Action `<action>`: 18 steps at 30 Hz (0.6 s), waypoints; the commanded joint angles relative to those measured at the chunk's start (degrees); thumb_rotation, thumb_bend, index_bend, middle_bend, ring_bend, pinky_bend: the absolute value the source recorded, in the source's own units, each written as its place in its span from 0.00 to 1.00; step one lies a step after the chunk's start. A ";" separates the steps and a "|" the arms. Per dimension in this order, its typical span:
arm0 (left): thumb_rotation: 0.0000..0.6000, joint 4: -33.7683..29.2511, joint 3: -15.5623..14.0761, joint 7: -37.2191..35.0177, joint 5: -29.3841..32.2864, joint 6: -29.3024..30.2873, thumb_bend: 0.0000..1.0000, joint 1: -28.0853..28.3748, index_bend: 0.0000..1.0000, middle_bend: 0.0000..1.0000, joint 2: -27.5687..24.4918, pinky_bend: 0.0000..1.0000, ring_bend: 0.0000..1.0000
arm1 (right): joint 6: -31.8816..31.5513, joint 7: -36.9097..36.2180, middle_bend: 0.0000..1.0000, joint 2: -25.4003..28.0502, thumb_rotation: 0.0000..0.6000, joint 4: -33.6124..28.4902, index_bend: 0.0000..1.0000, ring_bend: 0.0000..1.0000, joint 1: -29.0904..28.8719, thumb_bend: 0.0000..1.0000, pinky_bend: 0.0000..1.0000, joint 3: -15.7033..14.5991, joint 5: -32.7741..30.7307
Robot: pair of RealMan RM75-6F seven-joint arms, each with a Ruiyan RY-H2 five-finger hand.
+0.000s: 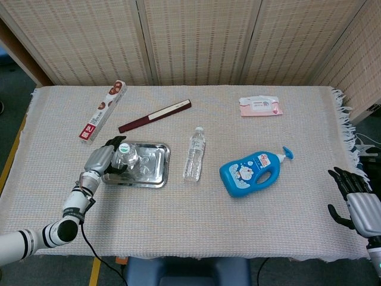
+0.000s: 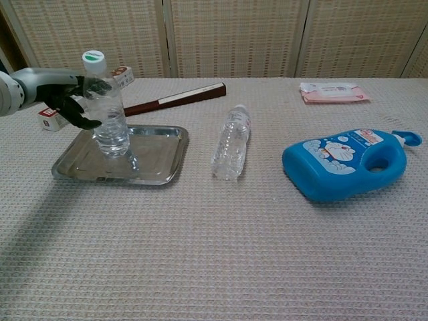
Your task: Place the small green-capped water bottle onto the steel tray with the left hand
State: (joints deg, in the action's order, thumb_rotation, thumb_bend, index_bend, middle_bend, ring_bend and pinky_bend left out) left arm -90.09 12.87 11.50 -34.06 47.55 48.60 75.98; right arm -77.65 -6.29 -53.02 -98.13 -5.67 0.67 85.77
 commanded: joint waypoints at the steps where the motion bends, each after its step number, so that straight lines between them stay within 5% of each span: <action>1: 1.00 0.06 -0.26 0.70 0.62 0.26 0.39 0.31 0.00 0.00 -0.12 0.14 0.00 | 0.01 -0.11 0.00 0.05 1.00 -0.02 0.00 0.00 0.00 0.18 0.07 -0.02 0.05; 18: 1.00 7.35 -6.25 15.52 -1.54 11.17 0.39 0.51 0.00 0.00 3.77 0.13 0.00 | 0.03 -0.28 0.00 0.22 1.00 -0.07 0.00 0.00 0.05 0.18 0.07 -0.11 0.08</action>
State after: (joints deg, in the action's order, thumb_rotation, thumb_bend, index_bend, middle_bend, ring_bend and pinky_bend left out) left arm -83.75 7.38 26.01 -34.86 57.90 49.50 79.20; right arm -77.63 -6.58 -52.81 -98.19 -5.61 0.56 85.86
